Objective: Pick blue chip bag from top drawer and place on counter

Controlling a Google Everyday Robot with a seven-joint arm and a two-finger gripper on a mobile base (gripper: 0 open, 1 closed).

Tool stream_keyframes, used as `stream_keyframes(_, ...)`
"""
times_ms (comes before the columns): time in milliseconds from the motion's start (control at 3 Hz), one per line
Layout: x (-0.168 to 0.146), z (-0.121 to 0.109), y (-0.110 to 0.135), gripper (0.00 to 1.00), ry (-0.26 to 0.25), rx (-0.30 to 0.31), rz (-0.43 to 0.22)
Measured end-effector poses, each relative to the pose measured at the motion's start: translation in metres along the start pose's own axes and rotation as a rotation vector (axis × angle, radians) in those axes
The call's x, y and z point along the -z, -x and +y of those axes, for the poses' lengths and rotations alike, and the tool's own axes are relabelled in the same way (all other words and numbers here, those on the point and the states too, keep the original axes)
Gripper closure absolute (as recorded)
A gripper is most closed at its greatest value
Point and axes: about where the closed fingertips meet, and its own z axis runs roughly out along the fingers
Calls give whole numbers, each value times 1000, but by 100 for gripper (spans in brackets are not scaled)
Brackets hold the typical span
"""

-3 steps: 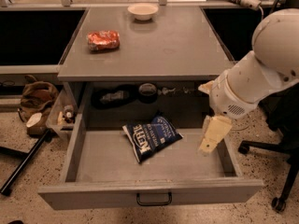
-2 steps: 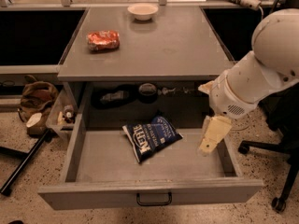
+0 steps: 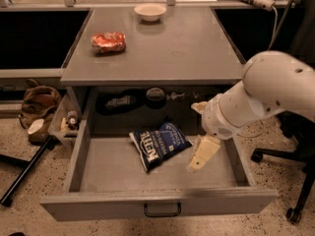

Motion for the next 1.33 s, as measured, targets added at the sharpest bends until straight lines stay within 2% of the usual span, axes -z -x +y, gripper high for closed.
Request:
stream_keyframes(333, -70, -13, 24, 0, -8, 37, -107)
stream_keyframes(667, -74, -28, 27, 0, -62, 28, -130)
stream_keyframes(1000, -74, -28, 27, 0, -62, 29, -130)
stream_keyframes(1333, -87, -25, 28, 0, -36, 45, -141)
